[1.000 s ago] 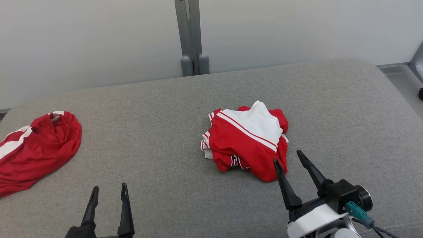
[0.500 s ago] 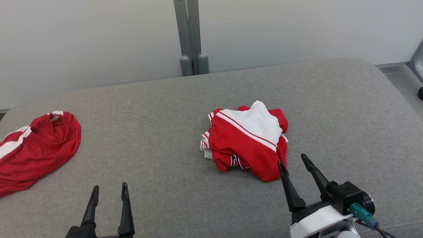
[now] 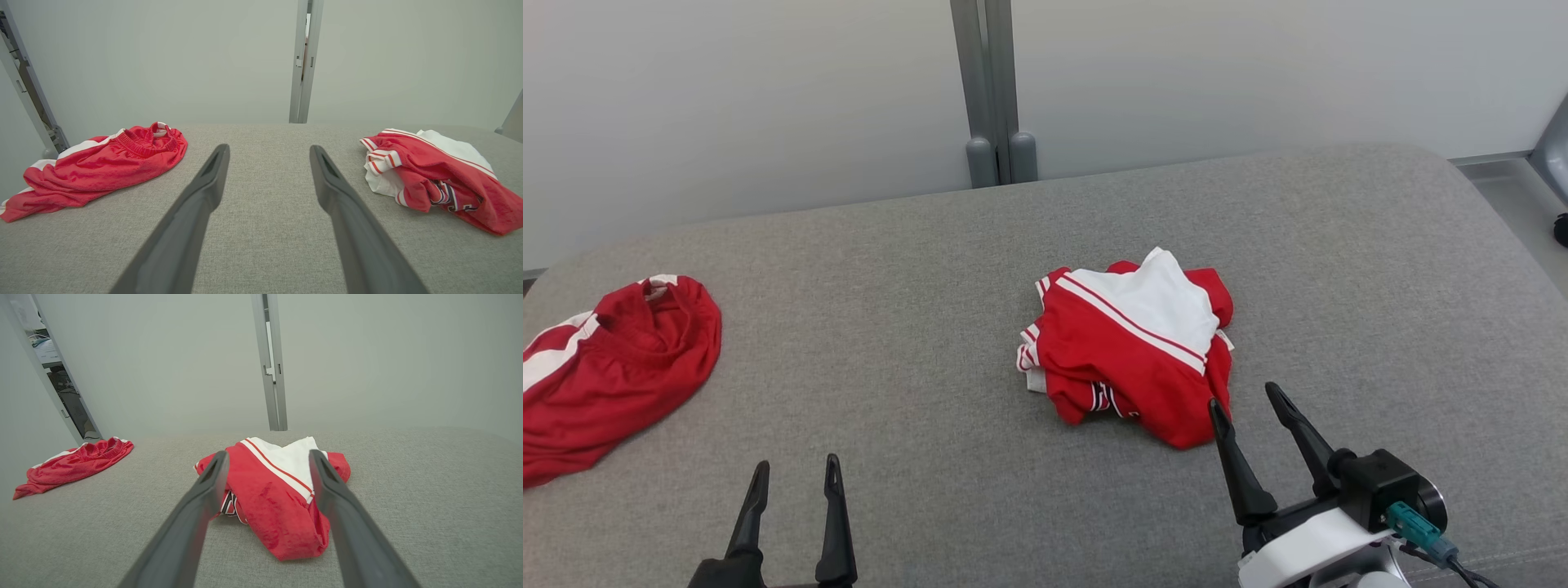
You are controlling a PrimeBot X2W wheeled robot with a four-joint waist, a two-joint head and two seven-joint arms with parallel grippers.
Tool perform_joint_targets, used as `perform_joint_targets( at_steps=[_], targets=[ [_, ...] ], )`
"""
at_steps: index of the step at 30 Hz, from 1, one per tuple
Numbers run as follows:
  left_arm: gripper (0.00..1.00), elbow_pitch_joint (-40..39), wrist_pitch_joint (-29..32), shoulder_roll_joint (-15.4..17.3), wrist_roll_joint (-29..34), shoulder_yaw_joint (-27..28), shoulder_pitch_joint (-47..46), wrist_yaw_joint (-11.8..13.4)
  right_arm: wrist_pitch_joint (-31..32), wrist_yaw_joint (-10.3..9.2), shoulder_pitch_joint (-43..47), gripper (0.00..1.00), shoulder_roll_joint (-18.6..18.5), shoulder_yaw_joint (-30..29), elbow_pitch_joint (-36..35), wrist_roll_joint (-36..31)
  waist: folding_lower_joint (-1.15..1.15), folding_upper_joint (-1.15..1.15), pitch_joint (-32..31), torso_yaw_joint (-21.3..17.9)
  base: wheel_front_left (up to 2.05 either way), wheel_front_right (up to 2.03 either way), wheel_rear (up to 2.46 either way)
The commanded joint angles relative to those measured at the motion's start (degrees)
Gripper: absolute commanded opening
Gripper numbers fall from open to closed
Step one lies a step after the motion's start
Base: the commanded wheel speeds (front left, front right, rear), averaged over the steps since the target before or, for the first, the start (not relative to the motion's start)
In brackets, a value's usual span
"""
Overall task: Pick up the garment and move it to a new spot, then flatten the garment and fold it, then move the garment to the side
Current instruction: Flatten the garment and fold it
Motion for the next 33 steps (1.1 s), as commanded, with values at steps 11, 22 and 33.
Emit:
perform_joint_targets(
  at_steps=[11,22,33],
  targets=[
    [1.00,0.04,-0.02,0.01,0.68,-0.22,-0.80,-0.24,-0.02,-0.08,-0.33,1.00,-0.10,0.17,0.01,0.47,0.00,0.00,0.06,-0.05,0.00,0.00,0.00],
    [1.00,0.20,-0.01,0.01,0.34,-0.69,-1.62,-0.45,-0.01,-0.08,-0.76,1.00,-0.10,0.56,-0.36,0.55,0.00,0.00,1.05,-0.49,0.00,0.00,0.00],
    [1.00,4.47,-0.01,0.04,1.71,-4.06,-11.94,-4.72,-0.02,-0.08,-2.75,1.00,-0.10,0.56,-1.50,-1.01,0.00,0.00,7.58,-1.43,0.00,0.00,0.00]
  ],
)
